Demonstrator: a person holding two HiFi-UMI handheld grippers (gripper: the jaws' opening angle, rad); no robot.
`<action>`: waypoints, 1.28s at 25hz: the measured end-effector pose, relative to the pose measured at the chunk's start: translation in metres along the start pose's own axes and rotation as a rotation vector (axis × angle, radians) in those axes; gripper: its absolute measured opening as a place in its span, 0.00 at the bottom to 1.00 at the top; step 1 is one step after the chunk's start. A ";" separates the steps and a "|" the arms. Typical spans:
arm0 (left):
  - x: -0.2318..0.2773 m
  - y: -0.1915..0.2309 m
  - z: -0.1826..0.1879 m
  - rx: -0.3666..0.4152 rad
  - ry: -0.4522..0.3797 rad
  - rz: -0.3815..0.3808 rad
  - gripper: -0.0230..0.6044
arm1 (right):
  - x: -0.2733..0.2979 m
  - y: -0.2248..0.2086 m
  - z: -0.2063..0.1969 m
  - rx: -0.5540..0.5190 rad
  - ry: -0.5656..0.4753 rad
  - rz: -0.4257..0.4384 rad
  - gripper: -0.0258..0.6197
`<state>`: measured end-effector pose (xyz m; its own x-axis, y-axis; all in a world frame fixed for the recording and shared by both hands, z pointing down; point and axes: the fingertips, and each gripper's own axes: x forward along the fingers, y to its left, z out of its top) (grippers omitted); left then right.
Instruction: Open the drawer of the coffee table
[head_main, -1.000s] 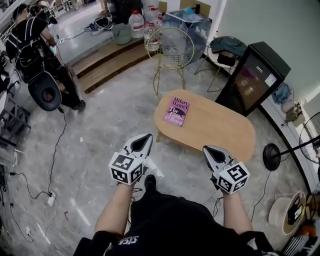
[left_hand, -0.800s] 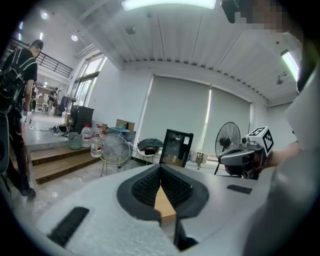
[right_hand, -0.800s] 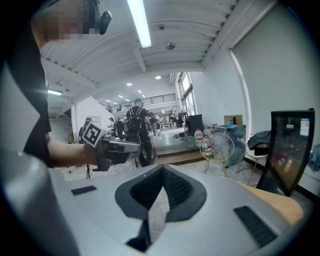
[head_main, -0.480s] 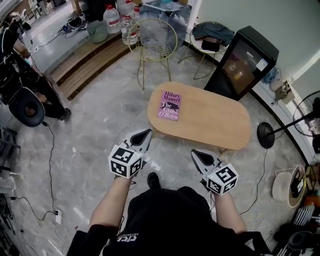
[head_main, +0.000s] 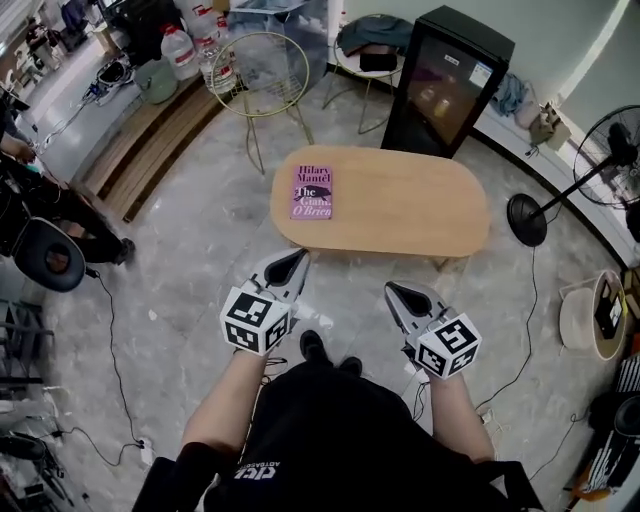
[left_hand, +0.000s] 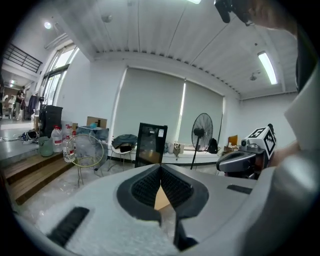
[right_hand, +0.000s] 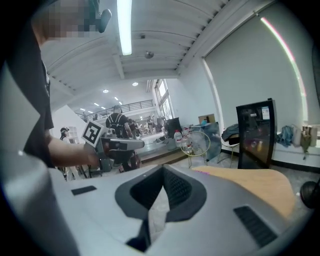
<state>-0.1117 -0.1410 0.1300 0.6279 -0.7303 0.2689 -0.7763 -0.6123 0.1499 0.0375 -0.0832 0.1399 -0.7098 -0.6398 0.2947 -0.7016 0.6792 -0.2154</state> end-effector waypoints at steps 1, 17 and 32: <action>0.001 -0.009 -0.002 0.004 0.009 -0.002 0.04 | -0.007 0.000 -0.004 0.014 -0.010 0.001 0.05; 0.034 -0.011 -0.036 -0.041 0.044 -0.009 0.04 | -0.019 -0.036 -0.040 0.046 0.080 -0.067 0.05; 0.098 0.110 -0.073 -0.061 0.096 -0.073 0.04 | 0.133 -0.079 -0.040 0.064 0.145 -0.142 0.05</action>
<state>-0.1394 -0.2574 0.2427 0.6767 -0.6508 0.3444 -0.7328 -0.6408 0.2290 0.0006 -0.2075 0.2334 -0.5903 -0.6659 0.4561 -0.7998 0.5588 -0.2194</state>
